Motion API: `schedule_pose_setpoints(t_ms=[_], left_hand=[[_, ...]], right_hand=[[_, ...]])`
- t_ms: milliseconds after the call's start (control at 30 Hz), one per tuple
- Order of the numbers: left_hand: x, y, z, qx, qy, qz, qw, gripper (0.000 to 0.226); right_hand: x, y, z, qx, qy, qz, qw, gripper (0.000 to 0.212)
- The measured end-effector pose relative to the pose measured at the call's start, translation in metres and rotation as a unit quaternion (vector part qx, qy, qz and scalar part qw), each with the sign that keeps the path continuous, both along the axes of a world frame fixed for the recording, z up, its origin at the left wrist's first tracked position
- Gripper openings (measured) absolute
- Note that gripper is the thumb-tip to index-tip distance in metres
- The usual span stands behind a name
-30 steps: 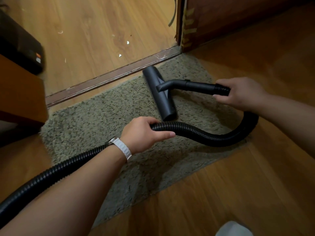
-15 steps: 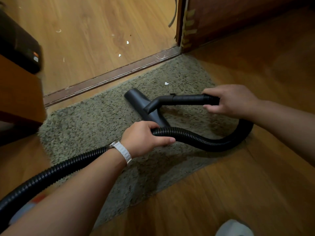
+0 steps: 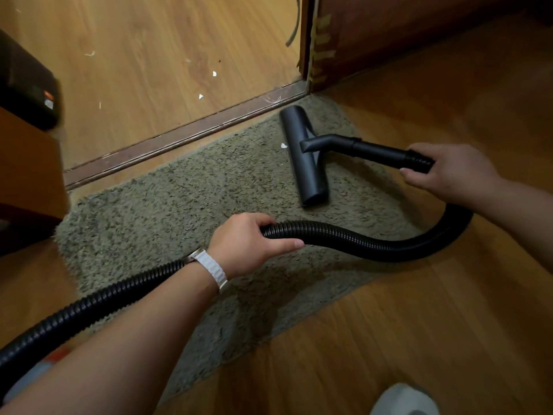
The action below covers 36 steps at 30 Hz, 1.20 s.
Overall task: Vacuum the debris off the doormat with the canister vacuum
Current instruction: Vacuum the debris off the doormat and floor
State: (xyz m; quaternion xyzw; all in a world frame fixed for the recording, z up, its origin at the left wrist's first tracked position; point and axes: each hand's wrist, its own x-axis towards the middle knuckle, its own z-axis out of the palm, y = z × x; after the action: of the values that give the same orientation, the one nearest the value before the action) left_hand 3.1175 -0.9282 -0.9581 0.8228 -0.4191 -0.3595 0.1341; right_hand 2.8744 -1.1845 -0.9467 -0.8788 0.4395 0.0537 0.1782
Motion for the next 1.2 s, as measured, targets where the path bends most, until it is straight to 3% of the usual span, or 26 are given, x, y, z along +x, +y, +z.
schedule_pose_setpoints(t_ms=[367, 767, 867, 1200], left_hand=[[0.011, 0.027, 0.002, -0.011, 0.040, 0.050, 0.998, 0.053], [0.016, 0.038, 0.003, 0.012, 0.019, 0.024, 0.999, 0.047], [0.015, 0.038, 0.000, 0.015, 0.002, 0.010, 1.000, 0.046], [0.020, 0.033, -0.005, -0.004, 0.033, 0.045, 0.998, 0.057]], right_hand=[[0.085, 0.021, -0.007, -0.042, 0.003, 0.189, 0.981, 0.022], [0.072, 0.034, -0.008, -0.061, -0.027, 0.256, 0.964, 0.038], [0.058, 0.032, -0.011, -0.055, -0.024, 0.224, 0.973, 0.035], [0.040, -0.009, -0.018, -0.016, -0.032, -0.025, 0.999, 0.025]])
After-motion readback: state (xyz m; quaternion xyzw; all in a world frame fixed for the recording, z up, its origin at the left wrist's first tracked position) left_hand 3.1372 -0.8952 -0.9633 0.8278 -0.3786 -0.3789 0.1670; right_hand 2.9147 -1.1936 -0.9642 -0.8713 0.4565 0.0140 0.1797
